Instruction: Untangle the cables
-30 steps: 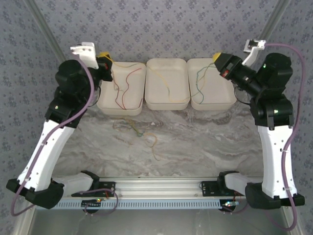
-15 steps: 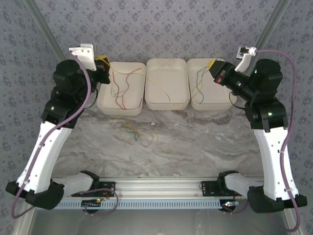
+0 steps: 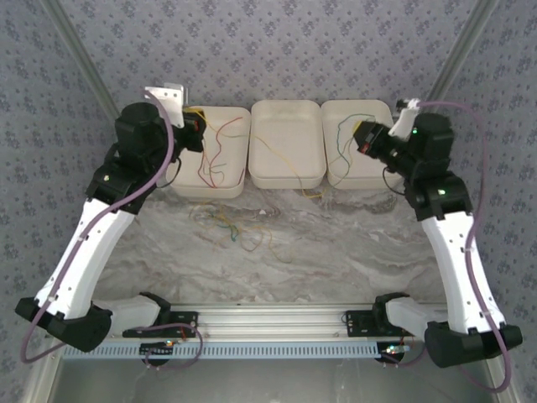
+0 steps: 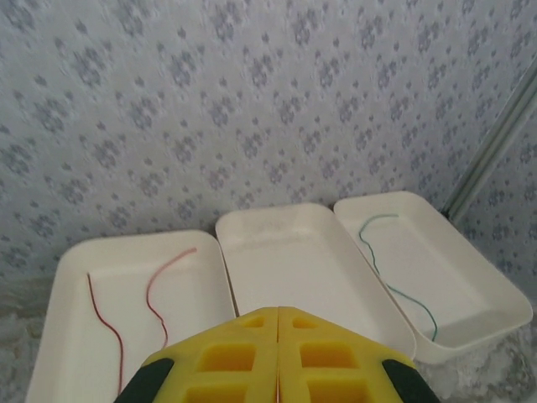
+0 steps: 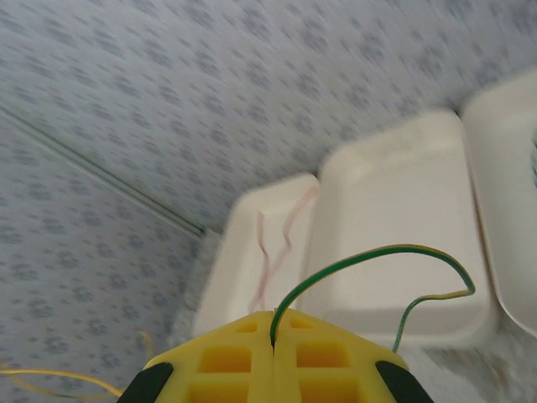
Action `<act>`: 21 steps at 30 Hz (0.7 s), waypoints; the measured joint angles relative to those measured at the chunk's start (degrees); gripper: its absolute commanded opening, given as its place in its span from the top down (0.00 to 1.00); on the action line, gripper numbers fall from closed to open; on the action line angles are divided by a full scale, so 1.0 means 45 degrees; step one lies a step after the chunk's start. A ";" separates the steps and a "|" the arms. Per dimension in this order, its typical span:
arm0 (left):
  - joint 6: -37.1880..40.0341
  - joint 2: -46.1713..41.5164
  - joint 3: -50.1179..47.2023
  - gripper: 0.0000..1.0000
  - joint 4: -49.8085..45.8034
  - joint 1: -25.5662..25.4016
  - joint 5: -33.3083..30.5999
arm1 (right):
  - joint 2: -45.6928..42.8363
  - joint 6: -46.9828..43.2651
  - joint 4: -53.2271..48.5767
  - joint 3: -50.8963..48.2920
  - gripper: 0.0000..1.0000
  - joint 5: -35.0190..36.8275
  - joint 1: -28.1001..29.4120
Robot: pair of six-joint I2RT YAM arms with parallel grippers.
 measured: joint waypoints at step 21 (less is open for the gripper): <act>-0.2963 0.1967 0.0321 1.00 -0.1982 -0.1088 0.0767 | -0.3385 -0.1137 0.2856 -0.6392 0.61 0.3419 0.4940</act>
